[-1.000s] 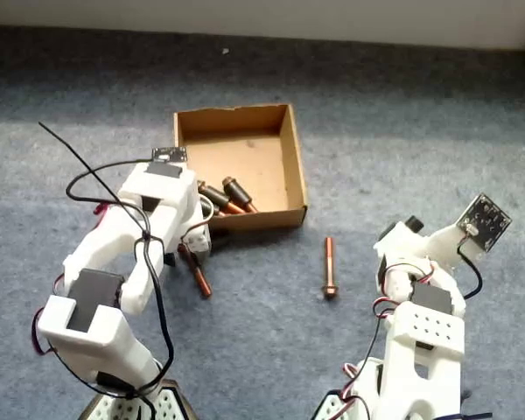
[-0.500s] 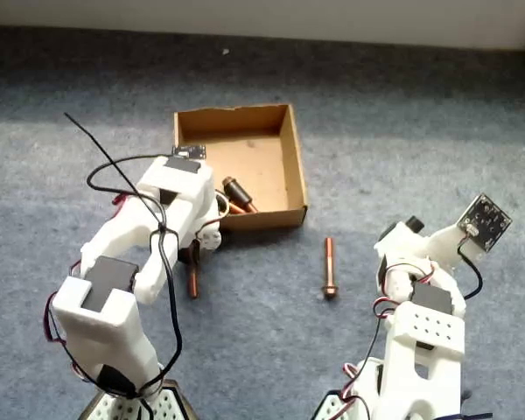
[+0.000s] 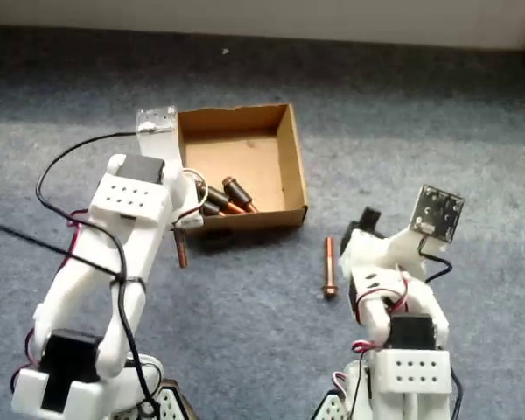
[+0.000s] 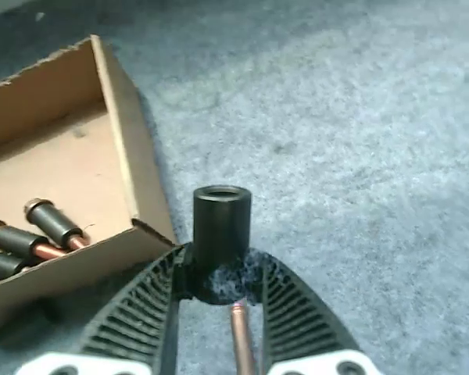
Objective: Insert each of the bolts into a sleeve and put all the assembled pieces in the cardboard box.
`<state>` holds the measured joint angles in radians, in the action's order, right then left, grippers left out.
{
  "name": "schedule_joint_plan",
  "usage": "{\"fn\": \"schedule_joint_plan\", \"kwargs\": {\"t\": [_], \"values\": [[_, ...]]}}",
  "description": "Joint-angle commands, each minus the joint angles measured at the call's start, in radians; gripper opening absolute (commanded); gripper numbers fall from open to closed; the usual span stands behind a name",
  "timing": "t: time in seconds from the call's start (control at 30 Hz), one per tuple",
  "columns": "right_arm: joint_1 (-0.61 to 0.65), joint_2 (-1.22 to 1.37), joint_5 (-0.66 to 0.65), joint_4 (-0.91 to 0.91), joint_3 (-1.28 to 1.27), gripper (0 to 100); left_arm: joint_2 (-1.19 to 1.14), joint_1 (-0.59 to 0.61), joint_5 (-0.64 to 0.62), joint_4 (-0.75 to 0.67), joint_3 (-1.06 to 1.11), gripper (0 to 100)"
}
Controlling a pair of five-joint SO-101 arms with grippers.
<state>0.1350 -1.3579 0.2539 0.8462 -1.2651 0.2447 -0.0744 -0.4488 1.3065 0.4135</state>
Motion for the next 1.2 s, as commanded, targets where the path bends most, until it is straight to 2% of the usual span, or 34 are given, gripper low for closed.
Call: {"fn": "schedule_joint_plan", "kwargs": {"t": [0.0,0.23,0.53,0.73,0.83,0.93,1.17], "values": [[0.113,-0.12,-0.043,0.016,0.028,0.4,0.159,0.01,0.048,-0.002,0.002,0],[0.269,-0.147,-0.075,0.015,-0.013,0.4,0.414,0.008,0.112,-0.017,0.085,0],[0.512,-0.148,-0.086,0.015,-0.022,0.4,0.898,0.008,0.178,-0.269,0.455,0],[0.676,-0.148,-0.091,-0.027,-0.045,0.4,1.162,0.007,0.17,-0.345,0.591,0],[0.743,-0.148,-0.19,-0.113,-0.107,0.4,1.259,-0.039,0.17,-0.342,0.596,0],[0.78,-0.148,-0.249,-0.22,-0.18,0.4,1.334,-0.105,0.17,-0.342,0.596,0],[0.785,-0.148,-0.252,-0.331,-0.228,0.4,1.402,-0.206,0.17,-0.338,0.598,0]]}}
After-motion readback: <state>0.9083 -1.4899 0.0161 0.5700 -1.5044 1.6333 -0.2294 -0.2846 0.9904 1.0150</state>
